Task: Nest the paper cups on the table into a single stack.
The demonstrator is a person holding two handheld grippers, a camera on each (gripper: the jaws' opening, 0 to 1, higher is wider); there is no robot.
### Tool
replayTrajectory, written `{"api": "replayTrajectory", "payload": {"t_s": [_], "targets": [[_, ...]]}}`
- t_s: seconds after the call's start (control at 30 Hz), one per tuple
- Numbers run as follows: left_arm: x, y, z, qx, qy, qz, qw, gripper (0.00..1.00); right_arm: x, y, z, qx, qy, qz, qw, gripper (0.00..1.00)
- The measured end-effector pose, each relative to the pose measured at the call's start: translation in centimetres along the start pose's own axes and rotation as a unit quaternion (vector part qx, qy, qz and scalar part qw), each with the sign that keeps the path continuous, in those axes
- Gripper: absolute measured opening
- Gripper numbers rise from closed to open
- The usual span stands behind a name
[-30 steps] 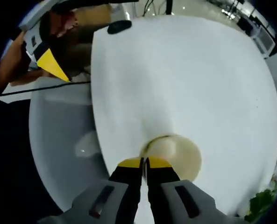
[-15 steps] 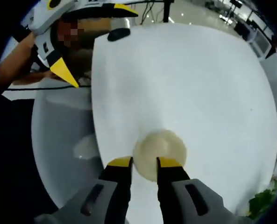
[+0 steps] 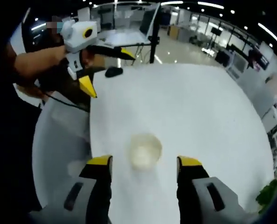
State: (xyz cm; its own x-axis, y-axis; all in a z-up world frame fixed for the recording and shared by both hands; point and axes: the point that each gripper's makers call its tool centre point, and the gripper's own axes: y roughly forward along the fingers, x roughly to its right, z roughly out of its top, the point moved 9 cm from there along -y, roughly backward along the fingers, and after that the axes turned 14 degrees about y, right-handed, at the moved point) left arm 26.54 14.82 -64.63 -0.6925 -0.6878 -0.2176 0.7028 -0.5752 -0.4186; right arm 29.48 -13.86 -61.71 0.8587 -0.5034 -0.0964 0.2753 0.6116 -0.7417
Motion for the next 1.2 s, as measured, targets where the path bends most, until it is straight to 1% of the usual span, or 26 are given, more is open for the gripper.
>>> {"api": "replayTrajectory", "payload": {"t_s": [0.03, 0.07, 0.13, 0.17, 0.2, 0.23, 0.27, 0.3, 0.33, 0.37, 0.4, 0.5, 0.53, 0.57, 0.6, 0.67, 0.7, 0.73, 0.77, 0.83, 0.93, 1.07, 1.13, 1.2], "targets": [[0.0, 0.0, 0.0, 0.001, 0.0, -0.002, 1.0, 0.99, 0.1, -0.3, -0.3, 0.016, 0.007, -0.003, 0.9998, 0.57], [0.1, 0.1, 0.1, 0.009, 0.004, -0.009, 0.9999, 0.99, 0.0, -0.9, -0.8, 0.046, 0.024, -0.005, 0.9986, 0.58], [0.2, 0.1, 0.2, 0.02, 0.008, -0.017, 0.9996, 0.99, 0.0, -1.6, -1.2, 0.089, 0.043, -0.008, 0.995, 0.59], [0.3, 0.1, 0.2, 0.024, 0.01, -0.021, 0.9995, 0.99, 0.0, -2.0, -1.6, 0.123, 0.056, -0.012, 0.9907, 0.61], [0.4, 0.3, 0.1, 0.034, 0.018, -0.022, 0.999, 0.99, 0.0, -2.3, -2.2, 0.149, 0.064, -0.014, 0.9867, 0.61], [0.5, 0.4, 0.0, 0.041, 0.027, -0.019, 0.9986, 0.99, 0.1, -2.4, -2.5, 0.163, 0.07, -0.017, 0.984, 0.62], [0.7, 0.5, -0.3, 0.035, 0.033, -0.021, 0.9986, 0.99, 0.2, -2.5, -2.9, 0.177, 0.078, -0.022, 0.9809, 0.63], [0.7, 0.6, -0.4, 0.033, 0.033, -0.022, 0.9987, 0.99, 0.4, -2.6, -3.3, 0.193, 0.089, -0.028, 0.9768, 0.64], [0.9, 0.7, -0.7, 0.029, 0.032, -0.026, 0.9987, 0.99, 0.6, -2.9, -3.6, 0.228, 0.098, -0.035, 0.9681, 0.66], [1.0, 0.9, -1.0, 0.023, 0.029, -0.03, 0.9988, 0.99, 0.7, -3.2, -3.8, 0.265, 0.103, -0.032, 0.9582, 0.69], [1.0, 0.9, -1.1, 0.021, 0.028, -0.031, 0.9989, 0.99, 0.8, -3.3, -4.1, 0.281, 0.107, -0.035, 0.9532, 0.71], [1.3, 1.1, -1.8, 0.022, 0.027, -0.033, 0.9988, 0.99, 1.5, -3.3, -5.5, 0.296, 0.117, -0.068, 0.9457, 0.78], [1.4, 1.1, -2.0, 0.023, 0.025, -0.034, 0.9988, 0.99, 1.7, -3.2, -6.0, 0.297, 0.122, -0.068, 0.9446, 0.81], [1.5, 1.3, -2.3, 0.019, 0.024, -0.035, 0.9989, 0.99, 2.0, -3.1, -6.4, 0.313, 0.122, -0.072, 0.939, 0.86], [1.6, 1.3, -2.7, 0.012, 0.025, -0.034, 0.999, 0.99, 2.1, -3.1, -6.7, 0.32, 0.122, -0.076, 0.9366, 0.9], [1.7, 1.4, -3.3, 0.002, 0.035, -0.032, 0.9989, 0.99, 2.2, -2.9, -7.6, 0.324, 0.124, -0.077, 0.9348, 0.96], [1.8, 1.4, -3.6, 0.0, 0.034, -0.032, 0.9989, 0.99, 2.2, -2.8, -7.9, 0.325, 0.122, -0.079, 0.9345, 0.97], [1.8, 1.4, -3.9, -0.001, 0.033, -0.031, 0.999, 0.99, 2.3, -2.6, -8.5, 0.323, 0.112, -0.09, 0.9354, 0.96], [1.8, 1.5, -4.2, 0.003, 0.03, -0.032, 0.9991, 0.99, 2.3, -2.3, -9.1, 0.316, 0.103, -0.095, 0.9385, 0.97], [2.0, 1.5, -4.5, 0.005, 0.025, -0.035, 0.9991, 0.99, 2.4, -1.9, -9.8, 0.31, 0.107, -0.096, 0.9397, 1.0], [2.3, 1.8, -5.0, 0.013, 0.044, -0.028, 0.9985, 0.99, 2.7, -1.3, -11.0, 0.297, 0.117, -0.098, 0.9425, 1.0], [2.6, 2.4, -5.4, 0.014, 0.059, -0.031, 0.9977, 0.99, 2.7, -0.6, -11.9, 0.288, 0.126, -0.098, 0.9442, 1.0], [2.7, 2.9, -5.4, 0.013, 0.049, -0.034, 0.9981, 0.99, 2.7, -0.3, -12.1, 0.286, 0.131, -0.095, 0.9446, 1.0], [3.0, 3.4, -5.5, 0.01, 0.051, -0.038, 0.9979, 0.99, 2.4, 0.2, -12.2, 0.28, 0.132, -0.086, 0.9469, 1.0]]}}
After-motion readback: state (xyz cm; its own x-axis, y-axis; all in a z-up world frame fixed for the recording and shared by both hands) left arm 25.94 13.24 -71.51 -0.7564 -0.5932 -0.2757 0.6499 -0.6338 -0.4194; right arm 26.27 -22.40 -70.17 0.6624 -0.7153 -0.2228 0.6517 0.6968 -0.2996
